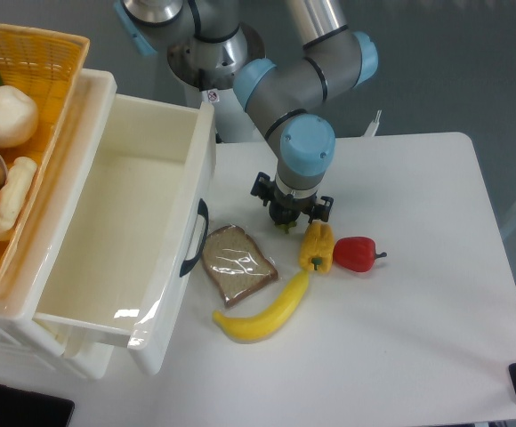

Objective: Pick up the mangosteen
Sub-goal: 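Lower the open gripper down around the mangosteen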

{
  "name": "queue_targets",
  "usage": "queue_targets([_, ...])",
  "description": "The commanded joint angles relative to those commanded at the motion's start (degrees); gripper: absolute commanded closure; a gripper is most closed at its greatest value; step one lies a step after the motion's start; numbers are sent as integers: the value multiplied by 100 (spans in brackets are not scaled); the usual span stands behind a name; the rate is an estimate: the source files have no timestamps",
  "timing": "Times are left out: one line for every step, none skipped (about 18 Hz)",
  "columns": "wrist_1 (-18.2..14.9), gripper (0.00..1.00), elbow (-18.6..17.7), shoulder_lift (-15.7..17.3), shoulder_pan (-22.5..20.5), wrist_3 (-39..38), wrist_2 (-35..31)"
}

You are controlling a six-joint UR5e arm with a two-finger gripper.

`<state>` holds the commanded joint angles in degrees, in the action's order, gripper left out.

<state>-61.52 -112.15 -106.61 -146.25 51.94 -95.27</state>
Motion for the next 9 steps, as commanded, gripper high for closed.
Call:
queue_targets([0,0,0,-26,9,0,-44])
queue_targets([0,0,-9,-53,17,0,-79])
queue_targets([0,0,0,-62,52,0,-79])
queue_targets([-9,0,0,-62,61,0,-88])
queue_targets([-9,0,-9,-62,62,9,-97])
queue_targets([-17,0,-18,-62,70,9,-123])
queue_targets([-18,0,-18,-62,79,9,-167])
queue_targets([-9,0,-18,-70,97,0,-193])
queue_targets([-17,0,-9,-88,114,9,-194])
